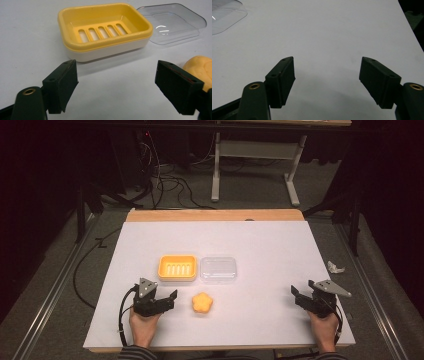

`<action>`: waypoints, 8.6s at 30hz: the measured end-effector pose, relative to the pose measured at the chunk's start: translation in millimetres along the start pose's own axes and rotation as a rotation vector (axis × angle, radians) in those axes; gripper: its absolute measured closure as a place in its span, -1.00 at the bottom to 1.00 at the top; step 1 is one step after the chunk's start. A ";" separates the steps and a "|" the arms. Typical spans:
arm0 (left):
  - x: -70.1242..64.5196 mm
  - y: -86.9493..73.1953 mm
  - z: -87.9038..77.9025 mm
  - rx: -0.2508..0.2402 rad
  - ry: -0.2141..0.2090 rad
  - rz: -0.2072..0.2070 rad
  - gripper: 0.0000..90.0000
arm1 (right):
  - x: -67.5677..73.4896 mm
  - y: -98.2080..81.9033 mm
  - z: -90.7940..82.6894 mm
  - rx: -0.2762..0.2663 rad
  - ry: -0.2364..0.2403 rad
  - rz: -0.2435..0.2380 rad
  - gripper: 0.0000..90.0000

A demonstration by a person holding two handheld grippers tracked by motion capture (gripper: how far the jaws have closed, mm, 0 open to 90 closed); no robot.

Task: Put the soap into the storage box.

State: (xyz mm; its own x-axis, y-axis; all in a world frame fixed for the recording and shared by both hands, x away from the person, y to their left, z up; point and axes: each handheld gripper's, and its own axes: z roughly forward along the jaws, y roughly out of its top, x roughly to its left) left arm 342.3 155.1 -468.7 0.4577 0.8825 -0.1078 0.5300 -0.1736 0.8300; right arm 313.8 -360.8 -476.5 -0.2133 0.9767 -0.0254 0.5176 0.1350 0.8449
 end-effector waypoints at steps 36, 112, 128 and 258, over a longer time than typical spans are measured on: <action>-40.8 26.5 1.7 0.024 -0.164 0.071 -0.58 | -0.8 -0.4 -1.0 -0.011 -0.005 0.013 -0.36; -101.0 -6.2 36.5 0.146 -0.123 0.266 -0.48 | -1.4 -0.8 -1.7 -0.018 0.001 0.020 -0.36; -99.0 -2.6 36.6 0.173 -0.134 0.256 -0.43 | -1.0 -0.6 -1.5 -0.013 0.002 0.018 -0.36; -9.1 91.7 36.6 0.095 -0.031 0.093 -0.42 | -1.8 -0.7 -1.6 -0.017 0.004 0.020 -0.36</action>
State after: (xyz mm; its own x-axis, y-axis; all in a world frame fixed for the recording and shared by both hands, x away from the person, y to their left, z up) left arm 412.9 115.1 -411.7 0.5290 0.8471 -0.0510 0.5491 -0.2958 0.7816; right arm 312.5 -362.9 -476.2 -0.2063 0.9785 -0.0067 0.5077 0.1129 0.8541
